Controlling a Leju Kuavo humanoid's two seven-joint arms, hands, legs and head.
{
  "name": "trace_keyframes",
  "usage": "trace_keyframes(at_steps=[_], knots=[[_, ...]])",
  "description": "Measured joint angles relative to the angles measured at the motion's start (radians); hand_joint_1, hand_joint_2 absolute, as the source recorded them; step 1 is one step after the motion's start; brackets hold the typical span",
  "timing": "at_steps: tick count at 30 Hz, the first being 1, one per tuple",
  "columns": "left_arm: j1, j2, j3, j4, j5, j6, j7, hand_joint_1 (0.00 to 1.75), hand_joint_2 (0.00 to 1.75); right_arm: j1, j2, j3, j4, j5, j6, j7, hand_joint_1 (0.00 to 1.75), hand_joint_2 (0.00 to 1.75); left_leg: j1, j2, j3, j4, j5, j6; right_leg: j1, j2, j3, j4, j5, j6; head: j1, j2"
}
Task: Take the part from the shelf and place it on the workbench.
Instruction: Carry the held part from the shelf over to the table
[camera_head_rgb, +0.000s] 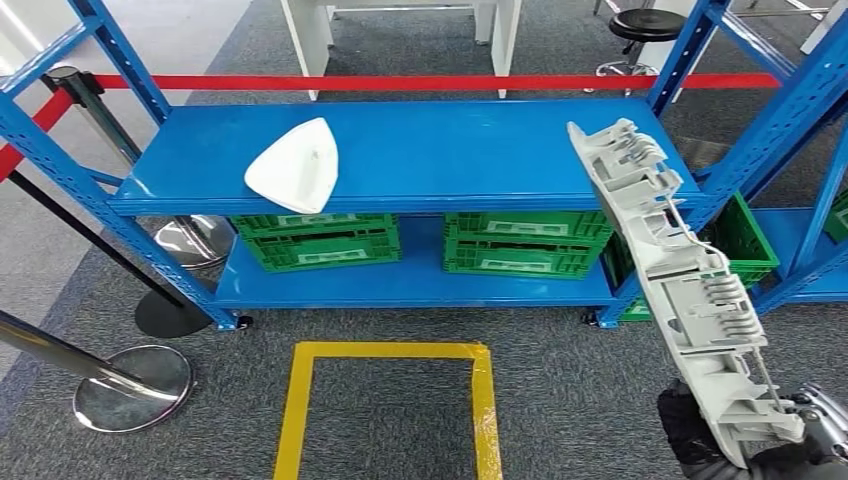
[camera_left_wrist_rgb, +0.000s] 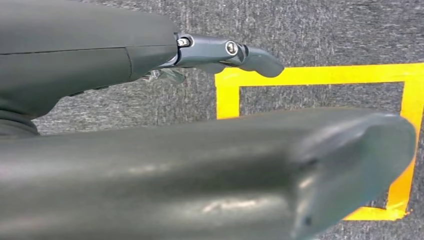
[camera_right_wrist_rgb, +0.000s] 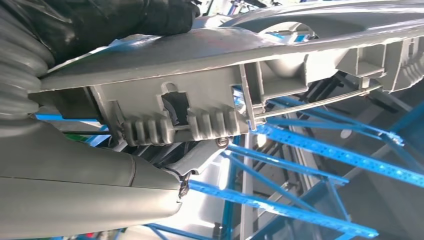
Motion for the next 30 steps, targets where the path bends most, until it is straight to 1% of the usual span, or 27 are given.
trace_keyframes(at_steps=[1, 2, 3, 4, 5, 6, 7, 8, 9, 10, 11, 12, 14, 15, 16, 17, 19, 20, 21, 22, 23, 24, 25, 26, 27, 28, 30], knots=[[0.001, 0.0, 0.0, 0.0, 0.001, 0.001, 0.0, 0.0, 0.0, 0.0, 0.0, 0.0, 0.0, 0.0, 0.0, 0.0, 1.75, 1.75, 0.001, -0.001, -0.008, 0.026, -0.032, -0.006, -0.002, -0.002, -0.007, -0.002, 0.008, -0.008, -0.003, 0.0], [0.001, 0.001, 0.0, 0.0, 0.001, 0.001, 0.0, 0.0, 0.0, 0.0, 0.0, 0.0, 0.0, 0.0, 0.0, 0.0, 1.75, 1.75, 0.004, -0.003, -0.02, 0.071, -0.079, -0.012, -0.003, -0.003, -0.015, -0.002, 0.016, -0.015, -0.006, 0.0], [0.002, 0.0, 0.0, 0.0, 0.001, 0.002, 0.0, 0.0, 0.0, 0.001, 0.0, 0.0, 0.0, 0.0, 0.0, 0.0, 1.75, 1.75, 0.006, -0.003, -0.034, 0.133, -0.13, -0.016, -0.003, -0.004, -0.024, -0.001, 0.024, -0.019, -0.009, 0.0], [0.002, 0.0, 0.0, 0.0, 0.002, 0.002, 0.0, 0.0, 0.0, 0.001, 0.0, 0.0, 0.0, -0.001, 0.0, 0.0, 1.75, 1.75, 0.008, -0.003, -0.047, 0.198, -0.169, -0.02, -0.002, -0.005, -0.031, 0.001, 0.031, -0.02, -0.011, 0.0], [0.001, 0.0, 0.0, 0.0, 0.001, 0.002, 0.0, 0.0, 0.0, 0.001, -0.001, 0.0, 0.0, -0.001, 0.0, 0.0, 1.75, 1.75, 0.009, -0.003, -0.053, 0.246, -0.186, -0.022, -0.001, -0.005, -0.04, 0.004, 0.039, -0.02, -0.012, 0.0], [0.001, -0.001, 0.0, 0.0, 0.001, 0.002, 0.0, 0.0, 0.0, 0.001, -0.001, 0.0, 0.0, -0.001, 0.0, 0.0, 1.75, 1.75, 0.011, -0.003, -0.045, 0.264, -0.179, -0.022, -0.001, -0.006, -0.049, 0.009, 0.045, -0.019, -0.012, 0.0], [0.001, -0.001, 0.0, 0.0, 0.001, 0.002, 0.0, 0.0, 0.0, 0.001, -0.001, 0.0, 0.0, -0.001, 0.0, 0.0, 1.75, 1.75, 0.011, -0.003, -0.019, 0.239, -0.155, -0.021, -0.001, -0.005, -0.058, 0.015, 0.049, -0.018, -0.012, 0.0], [0.0, -0.001, 0.0, 0.0, 0.001, 0.002, 0.0, 0.0, 0.0, 0.001, -0.001, 0.0, 0.0, -0.001, 0.0, 0.0, 1.75, 1.75, 0.011, -0.004, 0.022, 0.18, -0.124, -0.017, -0.001, -0.005, -0.067, 0.021, 0.053, -0.016, -0.013, 0.0], [0.0, 0.0, 0.0, 0.0, 0.001, 0.002, 0.0, 0.0, 0.0, 0.001, -0.001, 0.0, 0.0, -0.001, 0.0, 0.0, 1.75, 1.75, 0.011, -0.005, 0.068, 0.106, -0.102, -0.012, 0.0, -0.005, -0.075, 0.027, 0.055, -0.014, -0.013, 0.0], [0.0, 0.001, 0.0, 0.0, 0.001, 0.002, 0.0, 0.0, 0.0, 0.001, -0.001, 0.0, 0.0, -0.001, 0.0, 0.0, 1.75, 1.75, 0.009, -0.006, 0.107, 0.038, -0.088, -0.007, 0.001, -0.005, -0.082, 0.032, 0.058, -0.01, -0.013, 0.0], [0.0, 0.001, -0.001, 0.0, 0.001, 0.002, 0.0, 0.0, 0.0, 0.001, -0.001, 0.0, 0.0, -0.001, 0.0, 0.0, 1.75, 1.75, 0.007, -0.008, 0.13, -0.007, -0.084, -0.003, 0.002, -0.005, -0.087, 0.036, 0.062, -0.005, -0.013, 0.0], [0.0, 0.002, -0.001, 0.0, 0.001, 0.002, 0.0, 0.0, 0.0, 0.001, -0.001, 0.0, 0.0, 0.0, 0.0, 0.0, 1.75, 1.75, 0.005, -0.009, 0.138, -0.028, -0.086, 0.0, 0.002, -0.005, -0.093, 0.037, 0.067, 0.002, -0.013, 0.0], [0.0, 0.001, -0.001, 0.0, 0.001, 0.002, 0.0, 0.0, 0.0, 0.001, -0.001, 0.0, 0.0, 0.0, 0.0, 0.0, 1.75, 1.75, 0.005, -0.008, 0.132, -0.039, -0.079, 0.007, 0.001, -0.004, -0.102, 0.039, 0.076, 0.015, -0.013, 0.0], [-0.001, 0.0, -0.001, 0.0, 0.001, 0.002, 0.0, 0.0, 0.0, 0.002, -0.001, 0.0, 0.0, 0.0, 0.0, 0.0, 1.75, 1.75, 0.007, -0.006, 0.126, -0.044, -0.073, 0.015, 0.001, -0.003, -0.11, 0.045, 0.07, 0.02, -0.012, 0.0], [-0.001, 0.0, -0.001, 0.0, 0.001, 0.002, 0.0, 0.0, 0.0, 0.002, -0.001, -0.001, 0.0, 0.0, 0.0, 0.0, 1.75, 1.75, 0.009, -0.004, 0.118, -0.048, -0.065, 0.023, 0.001, -0.002, -0.12, 0.061, 0.049, 0.024, -0.01, 0.0], [-0.002, 0.0, -0.001, 0.0, 0.001, 0.002, 0.0, 0.0, 0.0, 0.002, -0.001, -0.001, 0.0, 0.0, 0.0, 0.0, 1.75, 1.75, 0.011, -0.003, 0.109, -0.051, -0.055, 0.031, 0.0, -0.001, -0.135, 0.097, 0.013, 0.027, -0.007, 0.0], [-0.002, 0.0, -0.001, 0.0, 0.002, 0.002, 0.0, 0.0, 0.0, 0.002, -0.002, -0.001, 0.0, 0.0, 0.0, -0.001, 1.75, 1.75, 0.009, 0.0, 0.086, -0.048, -0.039, 0.038, -0.001, 0.001, -0.172, 0.216, -0.073, 0.032, -0.001, 0.0], [-0.002, 0.0, -0.001, 0.0, 0.002, 0.002, 0.0, 0.0, 0.0, 0.002, -0.003, -0.001, 0.0, -0.001, 0.0, 0.0, 1.75, 1.75, 0.008, 0.001, 0.073, -0.046, -0.031, 0.038, -0.001, 0.001, -0.184, 0.274, -0.1, 0.034, 0.0, 0.0], [-0.002, 0.0, -0.001, 0.0, 0.002, 0.002, 0.0, 0.0, 0.0, 0.002, -0.003, -0.001, 0.0, -0.001, 0.0, 0.0, 1.75, 1.75, 0.007, 0.002, 0.061, -0.043, -0.024, 0.038, -0.001, 0.001, -0.185, 0.309, -0.106, 0.036, 0.001, 0.0], [-0.002, 0.0, -0.001, 0.0, 0.002, 0.002, 0.0, 0.0, 0.0, 0.002, -0.003, -0.001, 0.0, -0.001, 0.0, 0.0, 1.75, 1.75, 0.007, 0.002, 0.049, -0.039, -0.017, 0.037, -0.001, 0.0, -0.17, 0.309, -0.091, 0.036, 0.001, 0.0], [-0.002, 0.0, -0.001, 0.0, 0.001, 0.003, 0.0, 0.0, 0.0, 0.002, -0.004, -0.001, 0.0, -0.001, 0.0, 0.0, 1.75, 1.75, 0.007, 0.003, 0.038, -0.035, -0.011, 0.035, -0.001, 0.0, -0.137, 0.272, -0.062, 0.036, 0.002, 0.0], [-0.002, -0.001, -0.001, 0.0, 0.0, 0.004, 0.0, 0.0, 0.0, 0.002, -0.004, -0.001, 0.0, -0.002, 0.0, 0.0, 1.75, 1.75, 0.007, 0.003, 0.028, -0.03, -0.006, 0.033, -0.001, 0.0, -0.091, 0.209, -0.032, 0.034, 0.002, 0.0], [-0.002, -0.001, -0.001, 0.0, -0.002, 0.006, 0.0, 0.0, 0.0, 0.002, -0.004, -0.001, 0.0, -0.002, 0.0, 0.0, 1.75, 1.75, 0.005, 0.003, 0.019, -0.024, -0.001, 0.029, 0.0, 0.0, -0.039, 0.134, -0.013, 0.032, 0.002, 0.0], [-0.002, -0.001, -0.001, 0.0, -0.004, 0.008, 0.0, 0.0, 0.0, 0.003, -0.004, -0.001, -0.001, -0.002, 0.0, 0.0, 1.75, 1.75, 0.004, 0.002, 0.011, -0.018, 0.004, 0.024, 0.001, 0.001, 0.001, 0.07, -0.007, 0.028, 0.002, 0.0], [-0.002, -0.001, -0.001, 0.0, -0.006, 0.01, 0.0, 0.0, 0.0, 0.004, -0.004, -0.001, -0.002, -0.002, 0.0, 0.0, 1.75, 1.75, 0.002, 0.002, 0.004, -0.013, 0.011, 0.019, 0.001, 0.001, 0.024, 0.027, -0.01, 0.024, 0.002, 0.0], [-0.002, -0.001, -0.001, 0.0, -0.008, 0.011, 0.0, 0.0, 0.0, 0.004, -0.004, -0.001, -0.004, -0.001, 0.0, 0.0, 1.75, 1.75, 0.001, 0.002, -0.003, -0.01, 0.018, 0.013, 0.003, 0.002, 0.029, 0.007, -0.016, 0.02, 0.002, 0.0], [-0.001, 0.0, -0.001, 0.0, -0.009, 0.012, 0.0, 0.0, 0.0, 0.007, -0.004, -0.001, -0.007, -0.001, 0.0, 0.0, 1.75, 1.75, 0.001, 0.001, -0.014, -0.005, 0.024, 0.002, 0.0, 0.002, 0.009, 0.002, -0.011, 0.007, 0.003, 0.0]])
